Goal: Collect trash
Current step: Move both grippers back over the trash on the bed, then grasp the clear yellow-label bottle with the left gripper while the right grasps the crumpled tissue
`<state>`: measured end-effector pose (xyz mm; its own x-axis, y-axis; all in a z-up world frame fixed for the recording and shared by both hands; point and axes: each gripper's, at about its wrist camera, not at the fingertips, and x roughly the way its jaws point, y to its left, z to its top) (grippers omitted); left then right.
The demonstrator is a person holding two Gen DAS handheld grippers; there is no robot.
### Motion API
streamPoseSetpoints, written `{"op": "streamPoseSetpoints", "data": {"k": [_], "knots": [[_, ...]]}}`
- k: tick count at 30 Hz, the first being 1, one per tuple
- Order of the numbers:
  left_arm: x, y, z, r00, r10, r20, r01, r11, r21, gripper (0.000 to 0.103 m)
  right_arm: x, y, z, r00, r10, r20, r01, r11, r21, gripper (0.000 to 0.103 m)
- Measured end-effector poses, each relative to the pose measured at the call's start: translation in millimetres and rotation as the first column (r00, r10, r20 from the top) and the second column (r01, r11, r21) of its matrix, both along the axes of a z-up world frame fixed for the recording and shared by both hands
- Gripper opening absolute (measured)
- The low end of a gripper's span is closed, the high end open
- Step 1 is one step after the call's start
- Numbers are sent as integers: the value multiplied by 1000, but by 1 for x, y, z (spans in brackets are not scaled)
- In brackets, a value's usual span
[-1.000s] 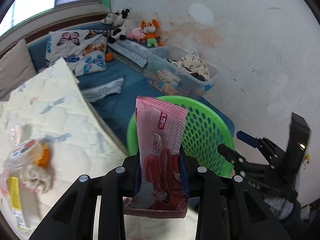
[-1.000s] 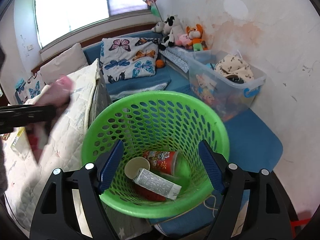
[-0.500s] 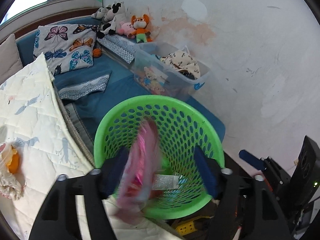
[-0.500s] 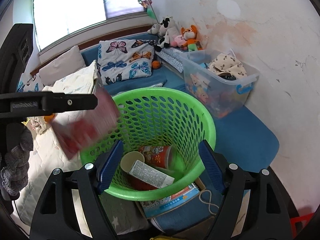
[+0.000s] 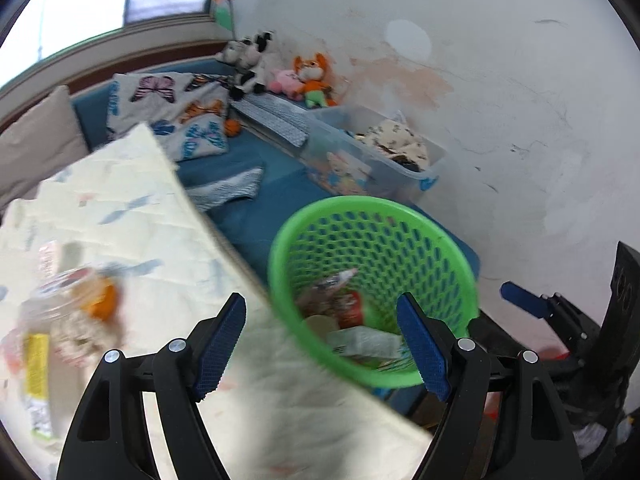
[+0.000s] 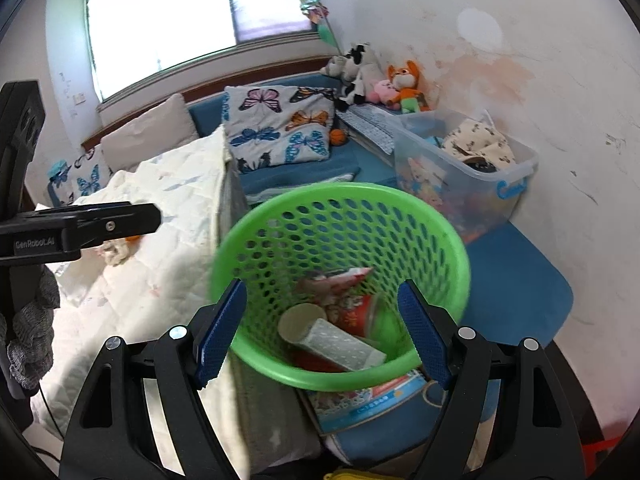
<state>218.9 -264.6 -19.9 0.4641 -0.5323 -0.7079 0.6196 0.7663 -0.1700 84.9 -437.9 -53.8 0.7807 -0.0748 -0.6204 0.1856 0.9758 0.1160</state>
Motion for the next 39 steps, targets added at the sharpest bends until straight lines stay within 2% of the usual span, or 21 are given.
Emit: {"op": "streamPoseSetpoints", "data": {"k": [4,7,13,18,23,25,30,39], "knots": [[4,44,4,997,83,-1,-83,997,-4,75,5,17,5,999,35,6,-35,999,2,78],[7,73,3,988,152,17,-152,988,22,75,11,36,10,997,70,16,-70,998,-4,78],[16,139,-4,961,274,34,-276,960,55,66,21,68,17,991,129,21,-129,991,-23,78],[22,178,-16,952,305,20,-305,948,85,54,30,92,19,985,172,23,-172,985,-30,78],[22,209,-31,945,326,-4,-324,940,103,53,42,112,16,978,209,10,-208,978,-31,78],[25,215,-37,943,331,-22,-327,940,101,53,46,117,15,975,220,6,-220,975,-31,78],[33,217,-49,945,323,-55,-316,942,111,45,56,134,12,967,253,0,-253,967,-25,78],[54,205,-59,947,315,-66,-303,941,150,45,80,154,0,954,299,-32,-299,954,0,78]]}}
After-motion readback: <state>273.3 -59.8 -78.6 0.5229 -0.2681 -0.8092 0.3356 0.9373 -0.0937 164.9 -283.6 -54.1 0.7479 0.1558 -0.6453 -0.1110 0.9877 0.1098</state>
